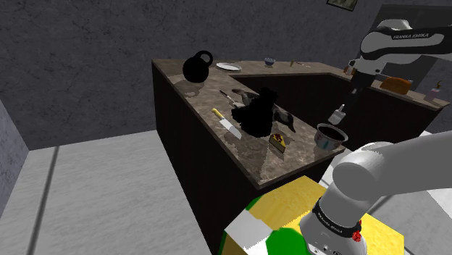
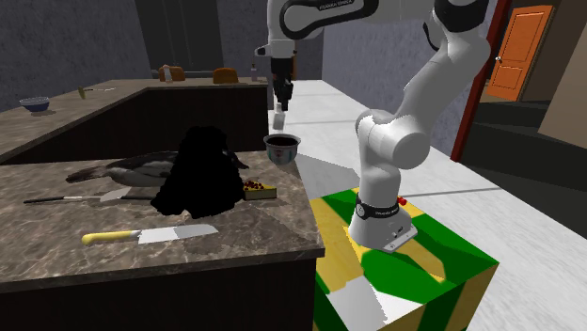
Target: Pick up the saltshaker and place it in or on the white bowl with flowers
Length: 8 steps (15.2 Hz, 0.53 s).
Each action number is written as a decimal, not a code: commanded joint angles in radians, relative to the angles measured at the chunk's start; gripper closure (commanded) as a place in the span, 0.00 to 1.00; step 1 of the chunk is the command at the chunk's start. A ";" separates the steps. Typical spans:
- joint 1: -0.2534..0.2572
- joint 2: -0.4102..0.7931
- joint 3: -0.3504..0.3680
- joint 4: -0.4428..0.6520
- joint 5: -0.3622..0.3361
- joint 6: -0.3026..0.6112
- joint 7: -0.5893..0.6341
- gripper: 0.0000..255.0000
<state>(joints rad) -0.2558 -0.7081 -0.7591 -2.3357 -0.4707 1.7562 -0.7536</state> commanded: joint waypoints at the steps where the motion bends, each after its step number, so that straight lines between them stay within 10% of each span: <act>1: -0.001 0.002 -0.010 -0.022 -0.007 0.025 0.003 1.00; 8: -0.003 0.011 -0.042 -0.080 -0.027 0.094 0.008 1.00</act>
<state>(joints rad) -0.2584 -0.6974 -0.7997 -2.4121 -0.4968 1.8463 -0.7467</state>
